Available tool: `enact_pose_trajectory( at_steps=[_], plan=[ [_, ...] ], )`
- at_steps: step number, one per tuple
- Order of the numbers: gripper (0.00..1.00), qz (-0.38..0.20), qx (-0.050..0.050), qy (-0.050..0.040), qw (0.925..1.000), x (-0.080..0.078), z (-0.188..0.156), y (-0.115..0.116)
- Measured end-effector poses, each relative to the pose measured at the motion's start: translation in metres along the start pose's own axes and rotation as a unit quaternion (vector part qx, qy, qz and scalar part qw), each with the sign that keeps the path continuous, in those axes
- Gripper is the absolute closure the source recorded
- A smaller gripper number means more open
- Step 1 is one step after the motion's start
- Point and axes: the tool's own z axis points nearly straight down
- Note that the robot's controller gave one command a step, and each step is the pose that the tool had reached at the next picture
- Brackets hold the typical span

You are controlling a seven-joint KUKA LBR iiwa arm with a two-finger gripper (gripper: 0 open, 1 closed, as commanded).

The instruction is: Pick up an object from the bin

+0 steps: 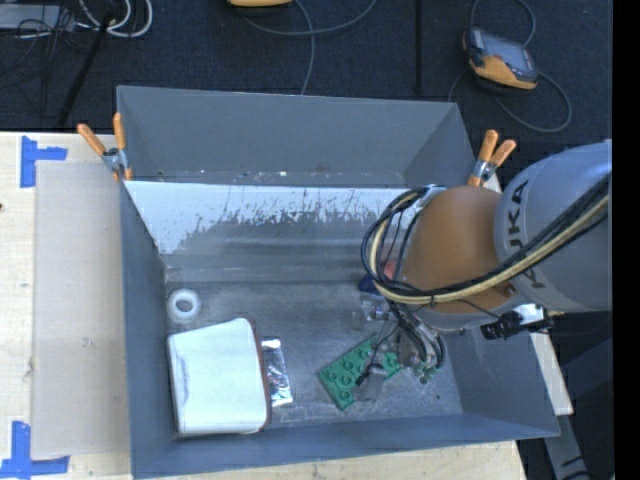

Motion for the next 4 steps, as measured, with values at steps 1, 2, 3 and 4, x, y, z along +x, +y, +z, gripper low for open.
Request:
enact_pose_trajectory(
  at_steps=[1,2,3,4],
  plan=[
    [0.00,0.052,0.000,0.0038,0.9987,-0.014,0.070,0.026],
    [0.00,-0.170,0.001,-0.0013,0.9854,-0.067,0.066,-0.027],
    [0.00,-0.079,0.000,-0.0011,0.9968,-0.111,0.066,-0.054],
    [0.00,-0.116,-0.001,0.0009,0.9933,-0.081,0.067,-0.025]
  ],
)
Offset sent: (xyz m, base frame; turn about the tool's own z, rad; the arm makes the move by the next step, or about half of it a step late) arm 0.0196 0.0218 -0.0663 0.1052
